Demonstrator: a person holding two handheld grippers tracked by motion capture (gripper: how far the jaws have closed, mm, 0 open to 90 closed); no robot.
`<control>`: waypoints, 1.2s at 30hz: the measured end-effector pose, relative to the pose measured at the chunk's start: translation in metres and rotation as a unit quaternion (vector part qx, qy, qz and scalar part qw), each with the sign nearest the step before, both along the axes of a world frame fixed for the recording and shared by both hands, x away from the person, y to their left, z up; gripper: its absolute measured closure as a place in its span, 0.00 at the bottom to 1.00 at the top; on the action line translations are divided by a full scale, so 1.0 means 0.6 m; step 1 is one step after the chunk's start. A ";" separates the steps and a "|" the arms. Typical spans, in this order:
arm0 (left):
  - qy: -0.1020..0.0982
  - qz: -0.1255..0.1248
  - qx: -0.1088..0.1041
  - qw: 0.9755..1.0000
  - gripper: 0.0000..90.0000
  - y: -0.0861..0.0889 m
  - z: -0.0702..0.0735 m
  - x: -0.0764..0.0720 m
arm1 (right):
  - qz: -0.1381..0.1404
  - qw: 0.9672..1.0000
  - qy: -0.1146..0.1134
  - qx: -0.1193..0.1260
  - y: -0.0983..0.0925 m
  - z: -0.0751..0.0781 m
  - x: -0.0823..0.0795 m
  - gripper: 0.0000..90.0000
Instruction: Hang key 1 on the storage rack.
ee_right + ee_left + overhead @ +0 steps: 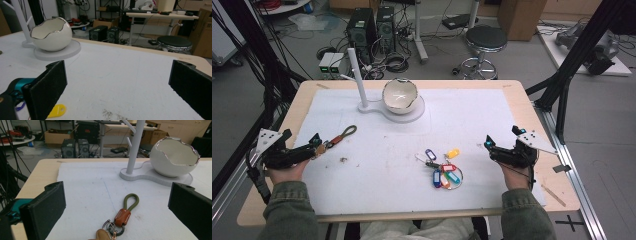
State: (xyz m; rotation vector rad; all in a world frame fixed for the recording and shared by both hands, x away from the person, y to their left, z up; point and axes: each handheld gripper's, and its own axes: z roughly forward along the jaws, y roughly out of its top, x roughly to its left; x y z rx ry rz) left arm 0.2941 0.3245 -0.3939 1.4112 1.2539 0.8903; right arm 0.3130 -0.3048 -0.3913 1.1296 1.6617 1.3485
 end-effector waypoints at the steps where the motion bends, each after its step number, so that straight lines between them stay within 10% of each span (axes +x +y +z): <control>1: -0.001 0.001 -0.001 1.000 0.02 0.000 -0.001 -0.001 | 0.001 1.000 0.001 0.001 0.000 0.000 0.000 0.01; 36: 0.029 -0.011 -0.001 1.000 0.02 0.000 0.003 0.009 | -0.005 1.000 0.005 0.010 -0.002 -0.003 0.006 0.01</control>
